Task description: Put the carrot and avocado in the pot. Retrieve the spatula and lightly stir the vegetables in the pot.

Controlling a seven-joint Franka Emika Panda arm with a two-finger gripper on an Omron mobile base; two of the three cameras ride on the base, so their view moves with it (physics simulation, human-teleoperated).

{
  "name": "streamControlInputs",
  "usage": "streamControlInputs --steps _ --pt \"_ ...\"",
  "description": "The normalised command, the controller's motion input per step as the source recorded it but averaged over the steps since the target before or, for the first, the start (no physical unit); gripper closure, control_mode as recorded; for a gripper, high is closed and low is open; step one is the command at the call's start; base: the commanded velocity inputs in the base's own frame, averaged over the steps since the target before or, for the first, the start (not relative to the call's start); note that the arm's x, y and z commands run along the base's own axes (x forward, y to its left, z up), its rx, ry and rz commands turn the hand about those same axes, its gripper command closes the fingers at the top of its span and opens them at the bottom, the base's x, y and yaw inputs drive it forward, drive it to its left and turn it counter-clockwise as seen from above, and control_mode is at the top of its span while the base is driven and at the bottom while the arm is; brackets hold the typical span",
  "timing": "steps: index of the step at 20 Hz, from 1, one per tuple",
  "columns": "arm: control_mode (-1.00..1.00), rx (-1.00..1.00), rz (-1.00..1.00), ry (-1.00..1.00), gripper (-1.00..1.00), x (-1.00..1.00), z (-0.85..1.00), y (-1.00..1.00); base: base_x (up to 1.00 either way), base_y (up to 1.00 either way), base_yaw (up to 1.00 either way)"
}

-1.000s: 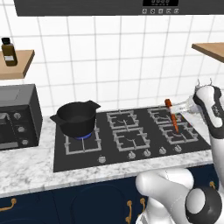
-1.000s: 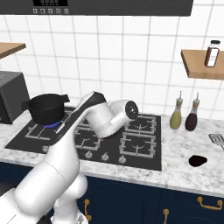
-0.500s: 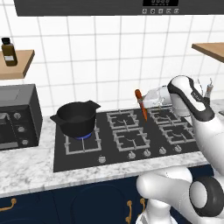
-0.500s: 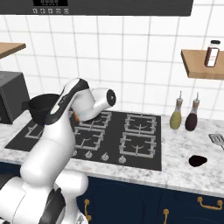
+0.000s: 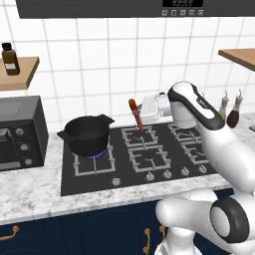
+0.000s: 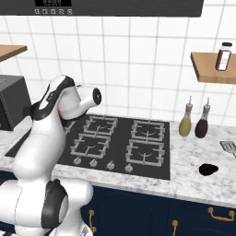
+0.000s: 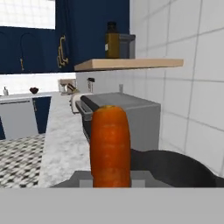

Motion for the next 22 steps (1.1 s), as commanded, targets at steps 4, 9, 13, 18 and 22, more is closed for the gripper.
streamControlInputs --steps 4,9,13,18,22 --pt "-1.00 0.00 0.00 -0.04 1.00 0.15 0.53 0.19 0.00 0.00 0.00" --pt "-1.00 0.00 0.03 -0.01 1.00 0.29 0.05 0.71 0.00 0.00 0.00" --pt "-1.00 -0.03 0.03 0.09 1.00 0.25 -0.24 0.58 0.00 0.00 0.00" --pt "-1.00 -0.10 0.03 0.11 1.00 0.51 -0.47 0.31 0.00 0.00 0.00" --pt "-1.00 -0.06 0.03 0.04 1.00 0.51 -0.28 0.23 0.00 0.00 0.00"
